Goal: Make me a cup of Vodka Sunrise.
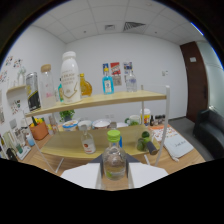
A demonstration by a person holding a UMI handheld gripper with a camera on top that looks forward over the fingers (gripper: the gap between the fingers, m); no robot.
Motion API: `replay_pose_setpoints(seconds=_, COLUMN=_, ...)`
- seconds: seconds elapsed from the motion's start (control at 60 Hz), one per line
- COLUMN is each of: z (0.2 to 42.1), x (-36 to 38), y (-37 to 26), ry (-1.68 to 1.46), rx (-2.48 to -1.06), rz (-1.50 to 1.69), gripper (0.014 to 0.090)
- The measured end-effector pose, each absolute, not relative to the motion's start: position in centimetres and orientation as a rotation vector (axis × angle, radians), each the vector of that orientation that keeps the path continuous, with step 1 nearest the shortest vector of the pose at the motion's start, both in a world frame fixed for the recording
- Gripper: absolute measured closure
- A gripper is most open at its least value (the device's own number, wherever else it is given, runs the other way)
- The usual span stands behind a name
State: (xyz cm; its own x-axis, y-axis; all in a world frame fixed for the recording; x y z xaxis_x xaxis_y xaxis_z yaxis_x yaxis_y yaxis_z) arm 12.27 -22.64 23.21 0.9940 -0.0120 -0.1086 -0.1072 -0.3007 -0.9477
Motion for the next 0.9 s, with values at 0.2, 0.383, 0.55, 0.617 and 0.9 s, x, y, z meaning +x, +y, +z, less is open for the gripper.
replay_pose_setpoints(seconds=0.2, z=16.9, x=11.8, y=-22.7, ry=0.069, rx=-1.957, rz=0.042, gripper=0.0696)
replay_pose_setpoints(seconds=0.383, z=17.2, x=12.8, y=-21.3, ry=-0.263, rx=-1.931, rz=-0.317, gripper=0.0697)
replay_pose_setpoints(seconds=0.55, z=17.2, x=13.9, y=-20.4, ry=-0.678, rx=-1.860, rz=-0.731, gripper=0.0700)
replay_pose_setpoints(seconds=0.617, z=17.3, x=14.0, y=-20.2, ry=-0.844, rx=-1.797, rz=-0.885, gripper=0.0702)
replay_pose_setpoints(seconds=0.9, z=18.3, x=12.3, y=-19.7, ry=-1.440, rx=-1.413, rz=-1.376, gripper=0.0699)
